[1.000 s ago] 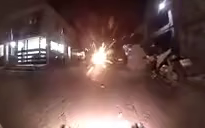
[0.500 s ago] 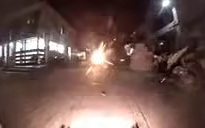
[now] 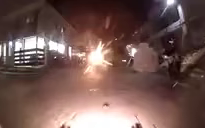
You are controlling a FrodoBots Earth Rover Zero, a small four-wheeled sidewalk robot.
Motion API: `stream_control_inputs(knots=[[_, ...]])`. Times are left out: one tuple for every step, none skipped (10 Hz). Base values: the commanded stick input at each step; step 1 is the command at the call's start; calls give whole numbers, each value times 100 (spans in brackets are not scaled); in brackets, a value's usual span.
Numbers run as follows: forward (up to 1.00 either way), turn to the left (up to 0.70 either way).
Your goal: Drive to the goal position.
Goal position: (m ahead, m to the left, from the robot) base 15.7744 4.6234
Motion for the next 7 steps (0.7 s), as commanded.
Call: stream_control_inputs(knots=[[85,0],[85,0],[85,0],[85,-19],[85,-34],[85,-33],[85,-31]])
